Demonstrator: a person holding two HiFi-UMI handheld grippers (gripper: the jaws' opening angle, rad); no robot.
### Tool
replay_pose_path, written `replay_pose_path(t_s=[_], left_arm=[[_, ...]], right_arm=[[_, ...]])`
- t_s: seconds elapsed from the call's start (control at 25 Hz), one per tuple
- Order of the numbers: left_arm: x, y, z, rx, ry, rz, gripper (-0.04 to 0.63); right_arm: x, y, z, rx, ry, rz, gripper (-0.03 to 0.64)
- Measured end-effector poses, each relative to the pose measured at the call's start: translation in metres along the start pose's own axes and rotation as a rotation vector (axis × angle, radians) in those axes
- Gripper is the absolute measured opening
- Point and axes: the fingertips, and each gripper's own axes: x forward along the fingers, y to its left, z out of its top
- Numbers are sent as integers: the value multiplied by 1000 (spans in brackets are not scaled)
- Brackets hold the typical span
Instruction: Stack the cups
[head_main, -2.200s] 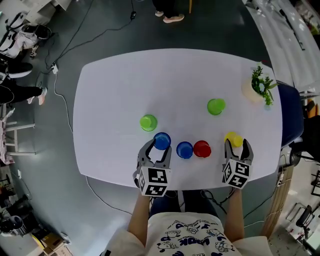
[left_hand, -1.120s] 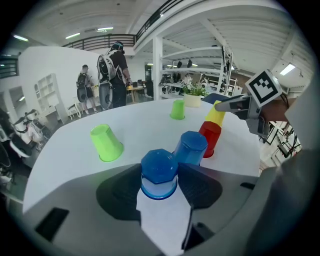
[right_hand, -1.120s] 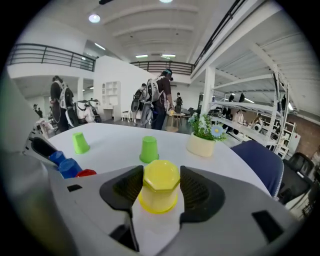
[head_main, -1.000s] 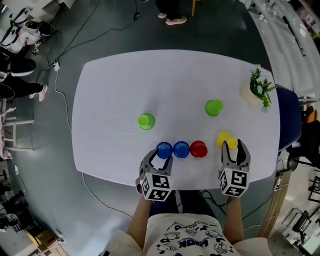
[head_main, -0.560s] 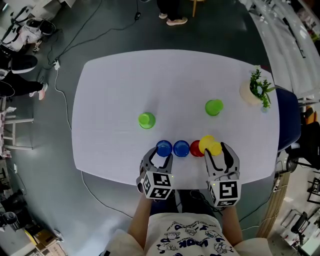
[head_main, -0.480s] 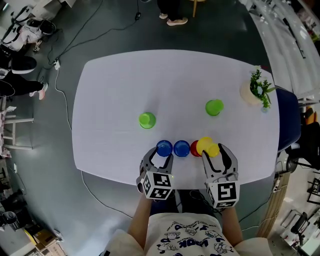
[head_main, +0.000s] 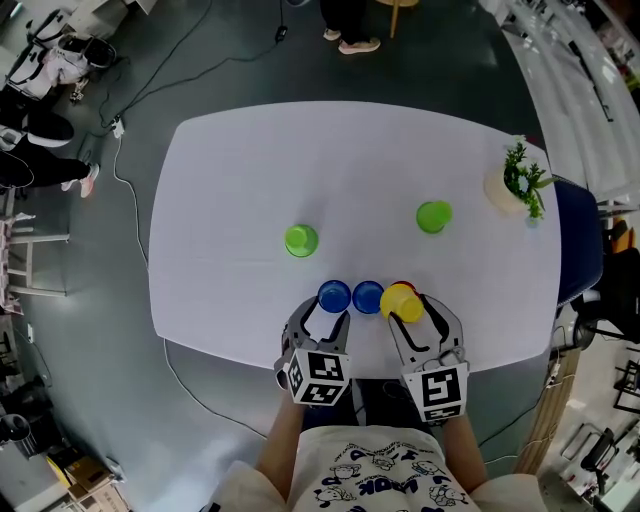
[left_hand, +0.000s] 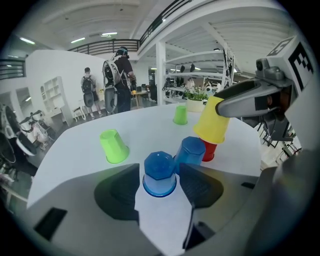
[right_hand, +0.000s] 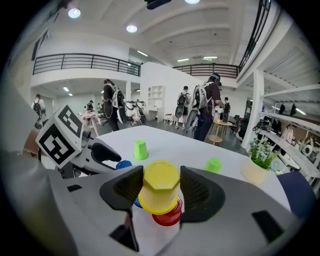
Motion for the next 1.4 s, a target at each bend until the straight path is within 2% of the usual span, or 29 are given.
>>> replay_pose_path(t_s=[0.36, 0.68, 0.92, 1.12, 1.28, 1.4], left_arm=[[-26, 22, 16, -56, -62, 24, 258], [-28, 68, 26, -117, -97, 78, 262], [-11, 108, 47, -125, -112, 110, 284], [10, 134, 58, -114, -94, 129, 296], [35, 139, 55, -108, -65, 102, 296], [50, 139, 45, -100, -10, 77, 296]], right_arm=[[5, 7, 0, -1, 17, 7, 250], [7, 13, 3, 22, 17, 6, 250], [5, 15, 12, 73, -15, 9, 330], [2, 16, 17, 86, -23, -21, 333], [0, 12, 18, 96, -24, -46, 333], [-1, 10, 24, 115, -36, -56, 333]])
